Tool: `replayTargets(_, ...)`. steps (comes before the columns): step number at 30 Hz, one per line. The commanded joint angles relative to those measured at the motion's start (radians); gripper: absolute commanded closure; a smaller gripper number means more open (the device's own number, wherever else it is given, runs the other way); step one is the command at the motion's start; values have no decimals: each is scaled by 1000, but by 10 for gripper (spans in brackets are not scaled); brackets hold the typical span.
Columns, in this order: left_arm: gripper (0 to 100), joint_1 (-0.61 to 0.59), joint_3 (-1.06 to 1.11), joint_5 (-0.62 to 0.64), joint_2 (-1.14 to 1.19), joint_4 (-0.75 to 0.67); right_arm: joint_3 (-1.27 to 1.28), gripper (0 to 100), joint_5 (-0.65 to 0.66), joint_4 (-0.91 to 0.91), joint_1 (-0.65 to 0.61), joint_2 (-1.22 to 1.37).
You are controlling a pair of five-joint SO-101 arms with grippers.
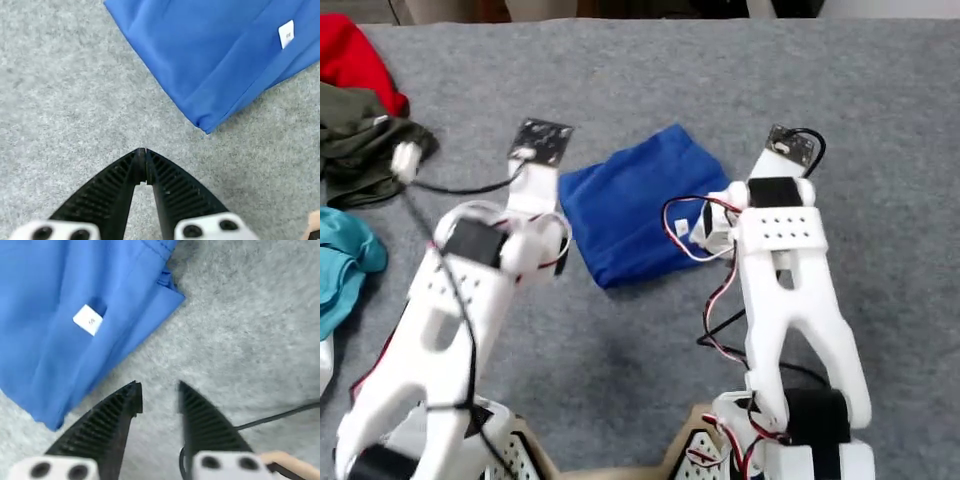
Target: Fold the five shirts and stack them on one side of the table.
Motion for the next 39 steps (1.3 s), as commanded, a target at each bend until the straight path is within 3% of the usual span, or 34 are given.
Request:
replayTargets(1,981,-11,60,-5,-96,-28,7,709,-61,-49,-18,24)
replayTargets(4,981,-12,83,-2,-102,-25,7,658,-123,-98,-18,50)
replayTargets(10,981,-51,80,2,-102,-23,12,698,-328,-222,-18,124)
replayTargets(16,981,-87,84,0,-97,-23,13,700,-427,-311,-19,160)
replayTargets(24,981,-87,86,2,-97,-23,12,699,-470,-410,-71,202)
replayTargets(39,981,-89,86,3,-97,-20,8,702,-516,-562,-47,452)
